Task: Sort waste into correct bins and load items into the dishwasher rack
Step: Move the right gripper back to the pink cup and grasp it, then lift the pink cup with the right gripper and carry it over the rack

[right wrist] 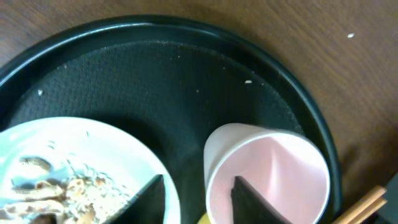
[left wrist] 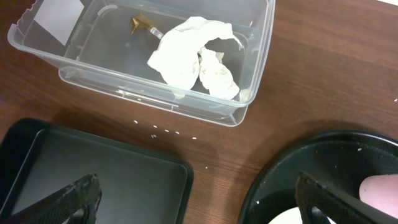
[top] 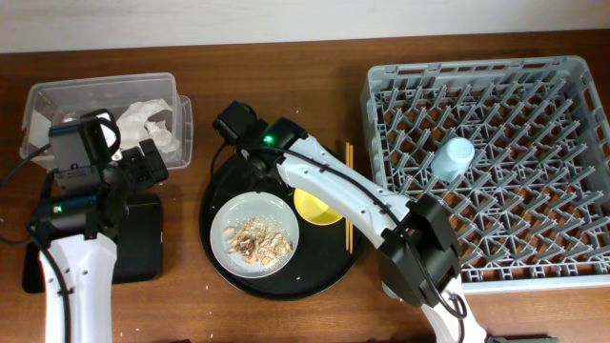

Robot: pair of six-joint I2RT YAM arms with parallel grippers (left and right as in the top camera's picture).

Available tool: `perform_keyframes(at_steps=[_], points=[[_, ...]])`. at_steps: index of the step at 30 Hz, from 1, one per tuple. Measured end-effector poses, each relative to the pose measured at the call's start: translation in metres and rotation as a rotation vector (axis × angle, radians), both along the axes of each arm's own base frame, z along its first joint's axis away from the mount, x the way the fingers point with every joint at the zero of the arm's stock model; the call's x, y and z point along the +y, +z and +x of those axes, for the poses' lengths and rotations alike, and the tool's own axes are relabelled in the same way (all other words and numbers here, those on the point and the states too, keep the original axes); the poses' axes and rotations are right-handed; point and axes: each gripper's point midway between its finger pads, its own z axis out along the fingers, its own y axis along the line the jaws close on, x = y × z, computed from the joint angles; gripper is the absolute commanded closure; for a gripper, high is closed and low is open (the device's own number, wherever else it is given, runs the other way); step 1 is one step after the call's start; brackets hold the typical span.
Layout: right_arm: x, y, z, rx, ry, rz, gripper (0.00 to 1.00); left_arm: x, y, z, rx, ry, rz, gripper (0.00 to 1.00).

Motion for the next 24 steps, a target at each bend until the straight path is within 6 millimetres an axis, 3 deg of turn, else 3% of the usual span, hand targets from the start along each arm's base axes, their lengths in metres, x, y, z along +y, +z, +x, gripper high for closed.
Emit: perform_keyframes(at_steps=[6, 11, 14, 16, 18, 20, 22, 24], points=[[-0.011, -0.003, 0.007, -0.004, -0.025, -0.025, 0.56, 0.0, 0.0, 0.0, 0.0, 0.0, 0.0, 0.01], [-0.016, -0.042, 0.007, 0.071, -0.034, -0.065, 0.63, 0.0, 0.0, 0.0, 0.0, 0.0, 0.0, 0.01], [-0.015, -0.047, 0.007, 0.08, -0.034, -0.067, 0.73, 0.0, 0.0, 0.0, 0.0, 0.0, 0.0, 0.01], [-0.016, -0.047, 0.006, 0.082, -0.033, -0.068, 0.92, 0.0, 0.0, 0.0, 0.0, 0.0, 0.0, 0.01], [-0.016, -0.047, 0.005, 0.088, -0.031, -0.069, 0.96, 0.0, 0.0, 0.0, 0.0, 0.0, 0.0, 0.01], [-0.019, -0.045, 0.0, 0.108, -0.031, -0.085, 0.96, 0.0, 0.0, 0.0, 0.0, 0.0, 0.0, 0.01], [-0.018, -0.029, 0.001, 0.108, -0.031, -0.083, 0.96, 0.0, 0.0, 0.0, 0.0, 0.0, 0.0, 0.01], [-0.015, 0.001, 0.004, 0.094, -0.037, -0.065, 0.96, 0.0, 0.0, 0.0, 0.0, 0.0, 0.0, 0.01]])
